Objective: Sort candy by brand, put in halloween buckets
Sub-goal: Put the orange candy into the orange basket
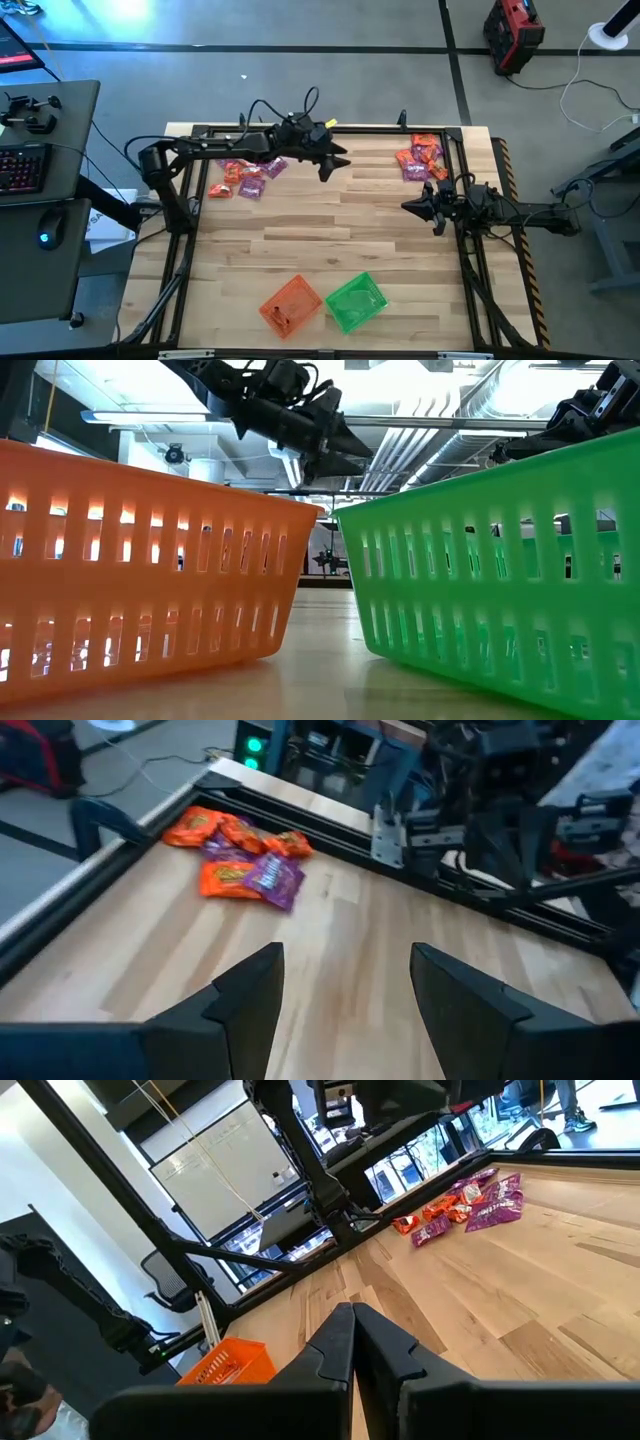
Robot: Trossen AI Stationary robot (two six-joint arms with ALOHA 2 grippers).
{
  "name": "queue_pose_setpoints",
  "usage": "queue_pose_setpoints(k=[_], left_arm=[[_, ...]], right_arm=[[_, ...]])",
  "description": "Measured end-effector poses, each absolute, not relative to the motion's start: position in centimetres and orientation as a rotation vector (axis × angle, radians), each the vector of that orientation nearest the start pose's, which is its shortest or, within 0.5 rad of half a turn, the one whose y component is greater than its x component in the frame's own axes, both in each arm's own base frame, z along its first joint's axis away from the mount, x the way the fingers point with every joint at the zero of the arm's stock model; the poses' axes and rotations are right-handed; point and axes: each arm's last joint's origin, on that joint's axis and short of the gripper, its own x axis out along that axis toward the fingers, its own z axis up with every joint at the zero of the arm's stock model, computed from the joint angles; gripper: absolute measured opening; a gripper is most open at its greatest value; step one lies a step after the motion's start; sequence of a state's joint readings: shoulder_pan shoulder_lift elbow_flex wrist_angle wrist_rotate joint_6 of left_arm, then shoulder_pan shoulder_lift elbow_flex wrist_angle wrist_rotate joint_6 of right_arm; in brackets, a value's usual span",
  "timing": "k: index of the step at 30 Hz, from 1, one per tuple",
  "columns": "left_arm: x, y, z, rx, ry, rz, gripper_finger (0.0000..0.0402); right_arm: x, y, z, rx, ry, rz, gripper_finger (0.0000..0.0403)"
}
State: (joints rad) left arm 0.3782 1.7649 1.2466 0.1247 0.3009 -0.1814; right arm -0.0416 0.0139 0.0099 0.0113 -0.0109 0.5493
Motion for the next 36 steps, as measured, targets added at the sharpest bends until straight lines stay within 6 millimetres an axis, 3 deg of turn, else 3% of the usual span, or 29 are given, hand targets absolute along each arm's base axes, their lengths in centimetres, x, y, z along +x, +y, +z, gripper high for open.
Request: queue_pose_setpoints(k=[6,10,16,20,22,25,29,32,36], left_arm=[[37.9,13.7,26.0,-0.363,0.316,-0.053,0.0209],[37.4,13.9,26.9,-0.402,0.297,-0.068,0.0209],[37.2,14.3,28.0,-0.456,0.233,-0.046,0.0209],[37.3,14.3,28.1,-0.473,0.210,0.011,0.0209],[37.4,14.2,28.1,-0.478,0.210,0.036,0.0209],[37.5,14.0,28.2,-0.478,0.193,0.047,0.0209],[36.9,14.4,29.5,-0.537,0.143,-0.038,0.0209],[35.3,14.9,31.4,-0.536,0.118,-0.091,0.0209],[33.1,14.5,33.1,-0.473,0.182,-0.062,0.0209]], right_arm=[[9.8,-0.4,16.7,0.549,-0.017,-0.030,0.0000],[9.8,-0.5,16.9,0.604,-0.050,-0.047,0.0000],[9.5,-1.2,18.6,0.935,-0.335,-0.196,0.0000],[9.1,-1.7,20.0,0.953,-0.560,-0.306,0.0000],[9.2,-1.9,21.0,0.887,-0.585,-0.312,0.0000],[9.8,-2.5,22.1,0.905,-0.534,-0.403,0.0000],[10.8,-3.9,21.0,1.048,-0.237,-0.666,0.0000],[11.2,-5.1,20.4,1.138,0.019,-0.795,0.0000],[12.8,-7.8,21.6,1.094,0.207,-0.801,0.0000]])
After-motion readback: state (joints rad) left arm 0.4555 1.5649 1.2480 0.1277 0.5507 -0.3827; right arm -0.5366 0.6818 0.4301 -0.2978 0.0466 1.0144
